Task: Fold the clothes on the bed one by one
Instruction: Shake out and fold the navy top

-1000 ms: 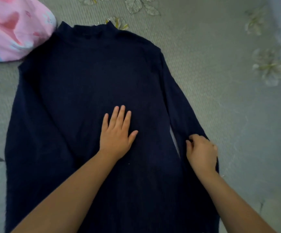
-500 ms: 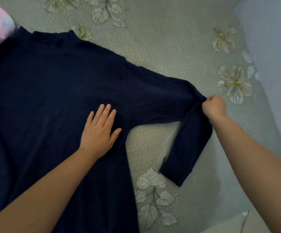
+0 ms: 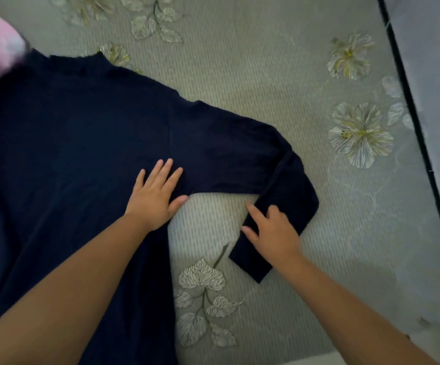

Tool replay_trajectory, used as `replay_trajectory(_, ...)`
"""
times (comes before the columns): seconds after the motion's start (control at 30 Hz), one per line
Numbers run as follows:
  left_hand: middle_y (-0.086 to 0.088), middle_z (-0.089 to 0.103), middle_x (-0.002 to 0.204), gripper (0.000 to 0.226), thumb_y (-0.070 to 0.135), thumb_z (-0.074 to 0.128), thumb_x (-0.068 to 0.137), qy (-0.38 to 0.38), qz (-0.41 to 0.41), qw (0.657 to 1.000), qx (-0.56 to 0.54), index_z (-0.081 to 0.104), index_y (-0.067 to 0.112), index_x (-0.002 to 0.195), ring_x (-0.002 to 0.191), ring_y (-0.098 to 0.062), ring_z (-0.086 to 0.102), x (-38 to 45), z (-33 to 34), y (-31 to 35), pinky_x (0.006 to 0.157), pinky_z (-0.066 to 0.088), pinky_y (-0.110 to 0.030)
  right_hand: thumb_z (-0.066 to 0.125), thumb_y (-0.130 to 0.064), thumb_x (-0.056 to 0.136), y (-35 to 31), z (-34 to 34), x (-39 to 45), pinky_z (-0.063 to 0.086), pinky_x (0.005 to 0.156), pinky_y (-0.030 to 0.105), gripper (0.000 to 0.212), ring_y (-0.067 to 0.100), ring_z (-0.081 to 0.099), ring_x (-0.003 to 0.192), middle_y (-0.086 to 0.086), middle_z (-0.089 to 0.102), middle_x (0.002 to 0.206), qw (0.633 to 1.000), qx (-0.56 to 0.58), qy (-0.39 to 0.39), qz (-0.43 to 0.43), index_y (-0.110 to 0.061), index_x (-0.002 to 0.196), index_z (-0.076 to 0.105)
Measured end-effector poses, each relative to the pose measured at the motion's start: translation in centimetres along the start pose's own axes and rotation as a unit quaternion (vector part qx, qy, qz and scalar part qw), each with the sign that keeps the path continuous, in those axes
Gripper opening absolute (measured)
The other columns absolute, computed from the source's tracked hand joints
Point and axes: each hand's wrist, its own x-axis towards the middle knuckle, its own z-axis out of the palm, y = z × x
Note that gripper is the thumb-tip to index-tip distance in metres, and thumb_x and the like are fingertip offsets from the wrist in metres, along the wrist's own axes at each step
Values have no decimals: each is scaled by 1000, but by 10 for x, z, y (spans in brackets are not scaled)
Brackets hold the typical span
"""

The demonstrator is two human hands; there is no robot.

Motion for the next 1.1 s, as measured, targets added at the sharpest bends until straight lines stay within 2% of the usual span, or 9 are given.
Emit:
replay_trajectory(0.1,-7,8,155,60,38,38,94,72,-13,995,-62,18,13,145,143,-21,0,-19,-3,-12,114,0,-40,47,-22,95,7,-3,4,37,68,27,28,27,55,89,17,57,100,997,80,23,4,-2,107,61)
replay_trajectory(0.27,-10,16,153,55,30,42,95,111,-95,983,-115,26,8,142,142,-23,7,-73,11,-56,114,4,-42,59,-4,86,-23,-50,13,36,68,11,14,20,56,79,15,65,88,960,256,95,-55,4,95,66)
replay_trajectory(0.4,-10,18,152,55,30,42,95,120,-169,970,-129,27,7,142,142,-24,8,-128,17,-105,113,6,-43,55,-10,89,-117,-91,31,40,61,5,15,-4,54,61,-7,57,67,905,413,56,-79,-18,78,58)
replay_trajectory(0.6,-15,29,148,52,25,50,92,131,-239,953,-136,37,3,137,140,-29,18,-207,13,-181,111,16,-47,47,-14,94,-315,-106,89,41,45,12,18,-2,53,45,-3,53,64,837,535,-47,-102,-20,80,55)
replay_trajectory(0.67,-14,28,148,52,25,50,92,123,-245,953,-133,36,4,137,140,-28,18,-220,11,-203,111,17,-46,41,-16,96,-361,-91,106,47,54,17,21,6,59,61,-1,56,80,857,502,-74,-86,-14,113,53)
replay_trajectory(0.73,-13,26,149,53,24,49,92,125,-242,952,-140,33,5,139,141,-27,16,-222,8,-218,112,16,-44,38,-20,97,-375,-76,115,49,81,29,40,20,60,96,6,57,113,907,408,-90,-53,-13,136,37)
replay_trajectory(0.83,-16,31,147,53,17,54,90,128,-206,959,-147,36,2,137,139,-30,22,-207,-1,-234,111,21,-44,39,-19,97,-352,-56,111,38,94,29,36,25,49,116,11,52,129,969,227,-62,-71,-8,129,48)
replay_trajectory(1.0,-25,60,117,53,2,80,62,168,-76,978,-102,61,-8,111,110,-42,56,-149,-20,-232,85,47,-53,52,-9,89,-257,-36,86,38,96,38,32,31,49,115,16,58,120,990,82,110,-45,0,119,57)
replay_trajectory(1.1,-20,49,133,49,12,69,78,151,-36,985,-73,54,0,124,127,-37,42,-113,-33,-216,101,37,-48,49,-7,91,-208,-32,80,34,101,40,35,33,46,120,20,52,127,986,68,146,38,3,124,53)
